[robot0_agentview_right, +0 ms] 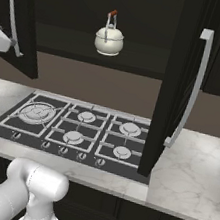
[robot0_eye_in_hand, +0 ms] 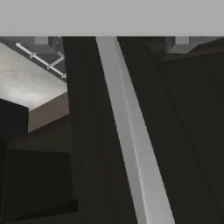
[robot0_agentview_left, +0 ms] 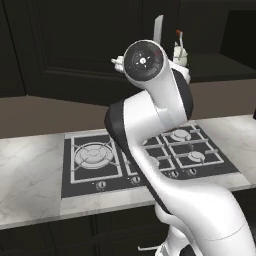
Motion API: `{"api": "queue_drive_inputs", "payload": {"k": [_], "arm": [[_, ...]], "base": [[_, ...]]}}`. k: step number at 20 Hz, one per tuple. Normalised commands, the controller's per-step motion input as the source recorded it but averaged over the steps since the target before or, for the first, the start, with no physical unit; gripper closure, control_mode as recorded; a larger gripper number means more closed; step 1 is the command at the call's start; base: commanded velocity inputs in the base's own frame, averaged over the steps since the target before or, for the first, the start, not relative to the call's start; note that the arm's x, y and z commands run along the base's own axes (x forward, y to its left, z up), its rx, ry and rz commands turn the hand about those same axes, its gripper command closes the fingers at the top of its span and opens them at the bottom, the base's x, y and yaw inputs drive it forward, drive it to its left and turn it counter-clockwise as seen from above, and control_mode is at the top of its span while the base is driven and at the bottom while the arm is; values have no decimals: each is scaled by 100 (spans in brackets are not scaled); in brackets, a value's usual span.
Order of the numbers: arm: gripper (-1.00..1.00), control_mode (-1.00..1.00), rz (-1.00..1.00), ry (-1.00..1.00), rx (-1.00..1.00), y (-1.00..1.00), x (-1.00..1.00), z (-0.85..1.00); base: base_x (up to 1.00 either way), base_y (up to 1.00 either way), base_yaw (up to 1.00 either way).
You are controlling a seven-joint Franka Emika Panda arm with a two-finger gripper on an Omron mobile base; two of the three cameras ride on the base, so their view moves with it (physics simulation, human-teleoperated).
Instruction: Open the cabinet, pick the kettle from the cabinet, and place it in the sink.
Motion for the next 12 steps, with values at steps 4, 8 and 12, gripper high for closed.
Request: {"api": "queue_drive_inputs", "payload": {"k": [4,8,12], "arm": [[-100,-100,12,0,30,0,-12,-7],[-100,-100,22,0,28,-5,-14,0],[-100,-100,31,-4,23,-8,-23,0]], "base": [[0,0,0],[0,0,0],[0,0,0]]}}
